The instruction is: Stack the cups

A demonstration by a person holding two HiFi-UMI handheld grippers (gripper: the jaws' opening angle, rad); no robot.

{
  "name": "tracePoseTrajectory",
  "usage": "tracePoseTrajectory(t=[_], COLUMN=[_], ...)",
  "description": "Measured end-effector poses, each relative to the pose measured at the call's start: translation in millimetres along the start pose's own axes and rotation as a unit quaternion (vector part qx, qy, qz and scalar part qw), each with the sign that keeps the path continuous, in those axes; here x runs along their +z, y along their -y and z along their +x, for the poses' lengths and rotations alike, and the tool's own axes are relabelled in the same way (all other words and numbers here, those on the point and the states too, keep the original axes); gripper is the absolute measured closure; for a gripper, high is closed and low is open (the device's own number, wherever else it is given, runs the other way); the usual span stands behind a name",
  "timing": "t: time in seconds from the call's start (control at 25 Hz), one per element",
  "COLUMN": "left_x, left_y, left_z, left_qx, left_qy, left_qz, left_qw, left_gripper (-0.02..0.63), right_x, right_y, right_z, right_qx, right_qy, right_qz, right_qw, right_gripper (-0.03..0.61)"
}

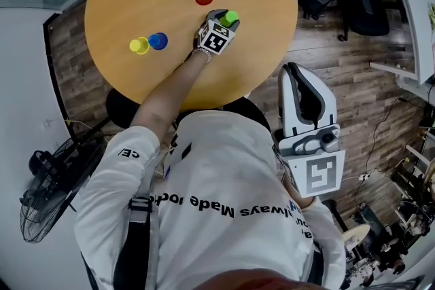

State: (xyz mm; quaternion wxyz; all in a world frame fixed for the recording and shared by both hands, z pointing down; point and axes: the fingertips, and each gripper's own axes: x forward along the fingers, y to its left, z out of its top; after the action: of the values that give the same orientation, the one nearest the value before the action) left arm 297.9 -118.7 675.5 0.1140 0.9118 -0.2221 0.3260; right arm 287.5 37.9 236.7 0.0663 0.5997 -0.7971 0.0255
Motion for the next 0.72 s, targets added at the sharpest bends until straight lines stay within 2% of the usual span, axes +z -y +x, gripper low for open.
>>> tracePoseTrajectory(t=[0.44,0.72], left_x=[-21.5,-42.3], left_y=[-21.6,-41.0], left_z=[-44.8,-73.2], left_qx=[0.019,0.038], left_qy=[0.009,0.008], left_qz=[-0.018,-0.033], left_qw=[0.9996,0.9987], left_gripper=[0.388,0.388], right_x=[9.4,11.5], right_y=[-36.5,-60.7], right_z=[13.9,28.4], right_qx=[0.027,0.060], right_qy=[0.010,0.014], right_qz=[-0.001,-0.005], right_qw=[1.000,0.998], right_gripper=[0.535,0.535])
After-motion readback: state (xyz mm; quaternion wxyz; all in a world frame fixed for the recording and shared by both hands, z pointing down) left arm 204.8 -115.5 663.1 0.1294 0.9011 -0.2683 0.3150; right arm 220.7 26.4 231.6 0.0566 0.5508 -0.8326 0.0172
